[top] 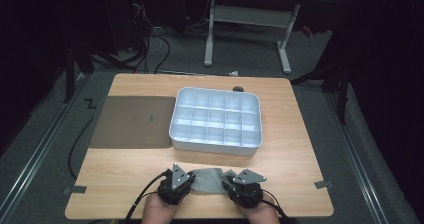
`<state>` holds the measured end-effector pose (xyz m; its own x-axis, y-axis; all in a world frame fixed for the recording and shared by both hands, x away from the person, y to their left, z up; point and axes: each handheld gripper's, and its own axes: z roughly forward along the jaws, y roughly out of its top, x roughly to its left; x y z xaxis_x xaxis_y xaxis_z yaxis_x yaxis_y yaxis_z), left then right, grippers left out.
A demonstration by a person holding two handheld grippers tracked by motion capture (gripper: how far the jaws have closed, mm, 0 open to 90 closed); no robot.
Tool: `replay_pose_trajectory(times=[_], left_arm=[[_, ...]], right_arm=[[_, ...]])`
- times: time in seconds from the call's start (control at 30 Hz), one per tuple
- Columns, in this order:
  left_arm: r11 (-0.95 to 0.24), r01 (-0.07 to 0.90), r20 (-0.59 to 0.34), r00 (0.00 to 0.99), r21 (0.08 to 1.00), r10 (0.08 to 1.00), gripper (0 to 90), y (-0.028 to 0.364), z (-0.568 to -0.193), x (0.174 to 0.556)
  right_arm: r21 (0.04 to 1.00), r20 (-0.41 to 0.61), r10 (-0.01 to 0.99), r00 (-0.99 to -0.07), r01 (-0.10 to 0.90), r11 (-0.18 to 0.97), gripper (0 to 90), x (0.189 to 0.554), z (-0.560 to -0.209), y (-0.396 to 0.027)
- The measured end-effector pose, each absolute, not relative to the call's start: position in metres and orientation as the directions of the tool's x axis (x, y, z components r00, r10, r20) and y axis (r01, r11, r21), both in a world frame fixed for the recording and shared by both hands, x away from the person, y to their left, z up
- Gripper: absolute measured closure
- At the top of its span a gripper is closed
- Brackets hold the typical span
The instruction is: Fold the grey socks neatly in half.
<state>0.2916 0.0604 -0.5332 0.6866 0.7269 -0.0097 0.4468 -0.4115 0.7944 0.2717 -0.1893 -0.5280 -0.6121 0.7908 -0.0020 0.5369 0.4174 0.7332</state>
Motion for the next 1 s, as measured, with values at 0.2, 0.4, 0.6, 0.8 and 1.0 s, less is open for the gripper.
replay_pose_trajectory(times=[0.2,0.4,0.6,0.8,1.0], left_arm=[[-0.408,0.456,-0.055,0.718,0.791,0.694,82.7,0.057,-0.533,0.285],[-0.425,0.438,-0.047,0.739,0.792,0.672,77.9,0.046,-0.533,0.278],[-0.428,0.431,-0.045,0.744,0.794,0.667,73.7,0.046,-0.533,0.276],[-0.434,0.423,-0.037,0.748,0.795,0.662,70.2,0.044,-0.533,0.275],[-0.435,0.423,-0.037,0.75,0.795,0.661,69.0,0.044,-0.534,0.275]], right_arm=[[0.729,-0.013,0.798,-0.603,0.54,0.42,70.5,0.268,-0.528,-0.201],[0.748,0.044,0.807,-0.588,0.555,0.364,66.3,0.264,-0.52,-0.214],[0.758,0.109,0.854,-0.509,0.599,0.26,59.6,0.26,-0.517,-0.239],[0.755,0.162,0.86,-0.484,0.623,0.208,55.6,0.264,-0.521,-0.241],[0.719,0.161,0.874,-0.458,0.661,0.214,60.6,0.268,-0.529,-0.234]])
